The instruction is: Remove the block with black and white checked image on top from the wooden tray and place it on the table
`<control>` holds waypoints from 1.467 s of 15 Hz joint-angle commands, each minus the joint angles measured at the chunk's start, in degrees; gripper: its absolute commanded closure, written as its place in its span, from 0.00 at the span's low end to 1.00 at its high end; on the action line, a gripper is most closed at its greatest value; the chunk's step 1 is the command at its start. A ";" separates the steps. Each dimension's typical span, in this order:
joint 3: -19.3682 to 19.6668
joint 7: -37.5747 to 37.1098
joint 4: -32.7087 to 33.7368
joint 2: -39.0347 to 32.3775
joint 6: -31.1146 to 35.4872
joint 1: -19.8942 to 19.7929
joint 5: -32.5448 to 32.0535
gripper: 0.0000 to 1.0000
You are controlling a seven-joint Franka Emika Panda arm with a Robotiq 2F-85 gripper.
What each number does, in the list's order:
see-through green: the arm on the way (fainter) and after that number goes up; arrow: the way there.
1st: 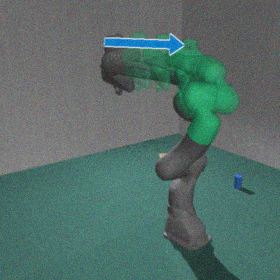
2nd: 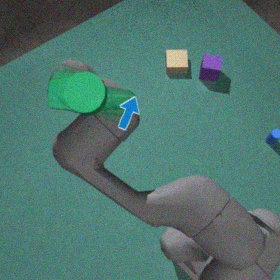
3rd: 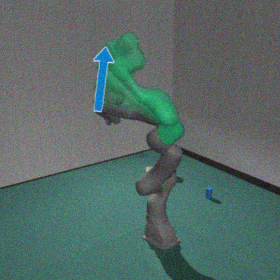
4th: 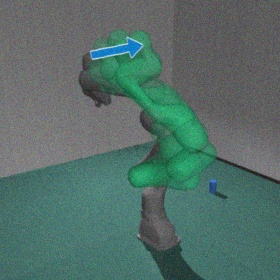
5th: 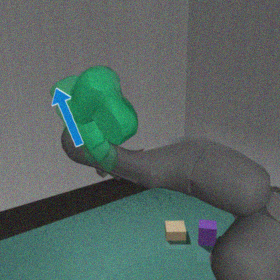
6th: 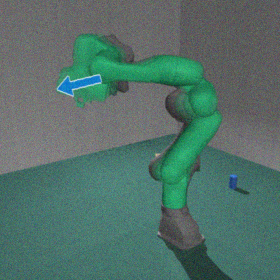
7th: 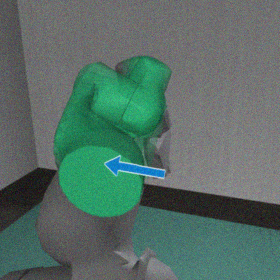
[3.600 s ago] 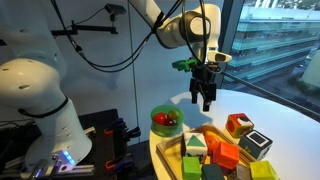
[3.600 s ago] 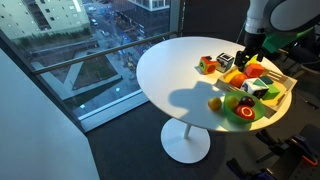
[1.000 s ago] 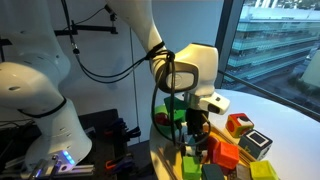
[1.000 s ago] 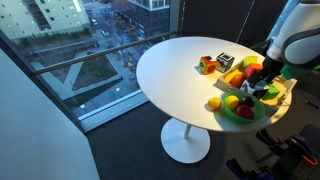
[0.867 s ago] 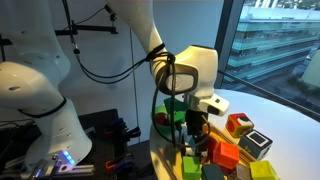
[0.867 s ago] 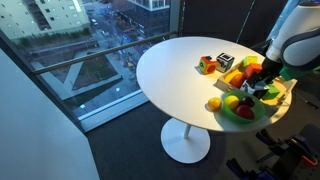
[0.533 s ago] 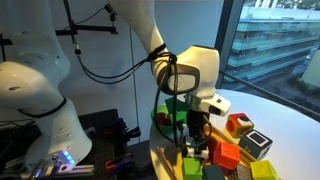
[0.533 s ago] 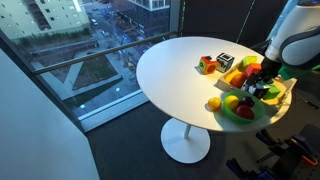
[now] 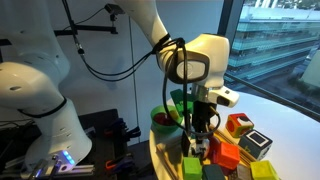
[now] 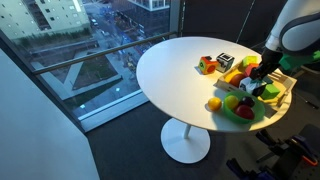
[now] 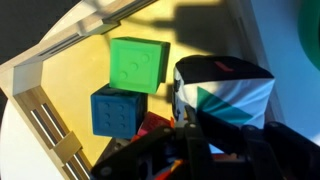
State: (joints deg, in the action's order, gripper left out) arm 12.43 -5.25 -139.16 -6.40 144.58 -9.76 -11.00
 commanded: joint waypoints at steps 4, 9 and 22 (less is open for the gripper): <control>-1.56 -1.51 4.01 4.63 -9.57 1.28 -0.22 0.96; -3.45 -3.05 6.72 5.65 -11.59 2.27 -0.60 0.97; -7.35 -12.08 14.08 -1.86 -10.92 7.41 -3.30 0.97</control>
State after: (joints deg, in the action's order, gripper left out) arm 5.70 -13.96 -128.24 -5.47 134.69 -3.52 -12.22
